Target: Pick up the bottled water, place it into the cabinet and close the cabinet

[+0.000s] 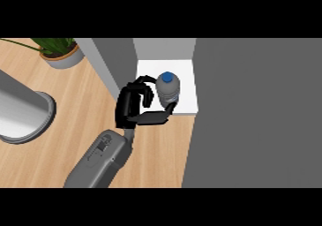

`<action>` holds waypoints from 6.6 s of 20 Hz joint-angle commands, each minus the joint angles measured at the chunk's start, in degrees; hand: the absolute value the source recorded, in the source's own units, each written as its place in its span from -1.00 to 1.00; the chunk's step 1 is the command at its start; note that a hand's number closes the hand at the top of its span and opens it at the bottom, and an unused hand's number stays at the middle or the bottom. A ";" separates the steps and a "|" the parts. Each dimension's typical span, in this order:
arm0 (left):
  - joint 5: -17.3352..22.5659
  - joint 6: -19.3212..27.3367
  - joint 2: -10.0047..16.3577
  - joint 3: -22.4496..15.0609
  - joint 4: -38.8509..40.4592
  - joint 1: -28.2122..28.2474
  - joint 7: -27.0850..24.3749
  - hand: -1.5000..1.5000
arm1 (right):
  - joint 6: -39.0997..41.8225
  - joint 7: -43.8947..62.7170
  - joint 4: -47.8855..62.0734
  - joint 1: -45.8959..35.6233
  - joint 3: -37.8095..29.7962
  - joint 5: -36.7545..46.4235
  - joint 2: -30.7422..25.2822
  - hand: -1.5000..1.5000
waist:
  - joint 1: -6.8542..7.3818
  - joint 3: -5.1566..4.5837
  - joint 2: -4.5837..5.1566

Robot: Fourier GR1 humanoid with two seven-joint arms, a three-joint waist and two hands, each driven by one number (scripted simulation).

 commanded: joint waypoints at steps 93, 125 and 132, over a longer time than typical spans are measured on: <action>14.86 2.03 9.04 -11.61 -15.65 6.33 1.41 1.00 | 14.80 -2.09 -3.02 5.53 0.40 1.82 -7.85 1.00 | 2.11 0.00 -0.65; 17.59 -13.68 29.63 -0.70 -42.81 45.81 -7.78 1.00 | -8.65 19.66 21.33 -38.04 20.92 12.19 11.77 1.00 | 3.74 -0.25 0.21; 21.68 -20.78 33.95 6.26 -40.52 48.37 -9.14 1.00 | -13.26 18.36 32.85 -47.60 8.13 1.12 12.01 1.00 | 3.90 -0.15 0.70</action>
